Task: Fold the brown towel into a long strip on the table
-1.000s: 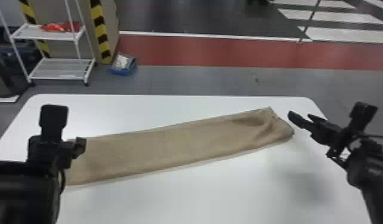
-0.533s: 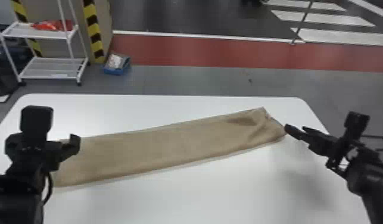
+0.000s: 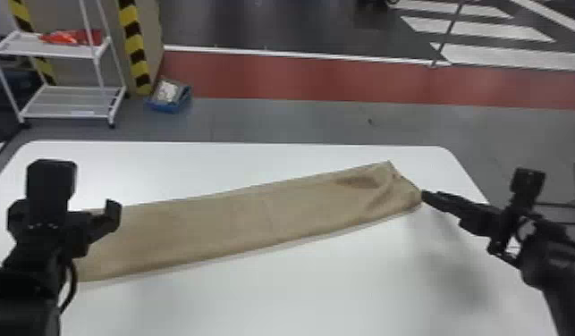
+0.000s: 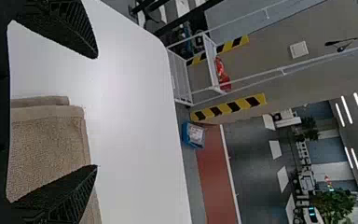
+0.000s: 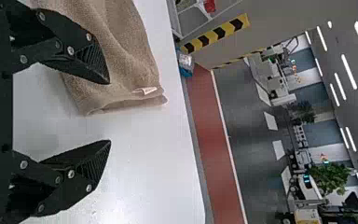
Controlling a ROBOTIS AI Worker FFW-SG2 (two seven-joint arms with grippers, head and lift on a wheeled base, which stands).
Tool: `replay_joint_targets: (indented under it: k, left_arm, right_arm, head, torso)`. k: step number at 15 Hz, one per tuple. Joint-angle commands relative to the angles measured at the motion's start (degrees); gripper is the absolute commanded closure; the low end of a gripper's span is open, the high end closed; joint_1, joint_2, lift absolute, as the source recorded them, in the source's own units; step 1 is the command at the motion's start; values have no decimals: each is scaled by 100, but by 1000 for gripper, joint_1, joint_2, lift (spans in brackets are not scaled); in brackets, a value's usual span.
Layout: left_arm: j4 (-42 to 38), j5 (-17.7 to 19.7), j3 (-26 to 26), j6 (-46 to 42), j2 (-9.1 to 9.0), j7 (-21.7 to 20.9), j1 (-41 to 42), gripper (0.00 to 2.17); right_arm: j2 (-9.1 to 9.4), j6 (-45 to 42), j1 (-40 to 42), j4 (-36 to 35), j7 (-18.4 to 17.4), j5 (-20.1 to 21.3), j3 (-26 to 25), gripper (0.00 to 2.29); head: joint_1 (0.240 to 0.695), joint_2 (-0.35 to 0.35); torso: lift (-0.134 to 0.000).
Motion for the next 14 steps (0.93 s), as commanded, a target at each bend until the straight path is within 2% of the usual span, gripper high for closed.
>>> replay_joint_targets:
  k: [1,5,8,10,11,12,14]
  left_arm:
    - [31,-1,-15,-12,9,-27,0,33]
    - [40,-1,-24,-29,35,-36,0,33]
    - [66,-1,-50,-29,35,-36,18,33]
    - [66,-1,-50,-47,35,-27,35,33]
    - [66,-1,-50,-47,35,-27,44,33]
    - [66,-1,-50,-47,35,-27,44,33]
    - [66,-1,-59,-47,35,-9,27,33]
  right_arm:
    - [15,207,-47,0,4,154,60,596]
    - [59,524,-117,0,-5,347,236,765]
    - [103,699,-179,-52,-5,435,333,768]
    - [112,998,-179,-158,136,470,315,1278]
    - [129,1139,-143,-246,250,426,280,1463]
    - [147,1297,-38,-492,347,364,201,1538]
    - [147,1578,217,-975,531,303,-124,1541]
  head:
    - [695,-153]
    - [695,-145]
    - [695,-136]
    - [695,-128]
    - [695,-125]
    - [695,-122]
    - [695,-115]
  torso:
    - [-111]
    - [-111]
    - [-111]
    - [-111]
    - [-111]
    - [-111]
    - [-111]
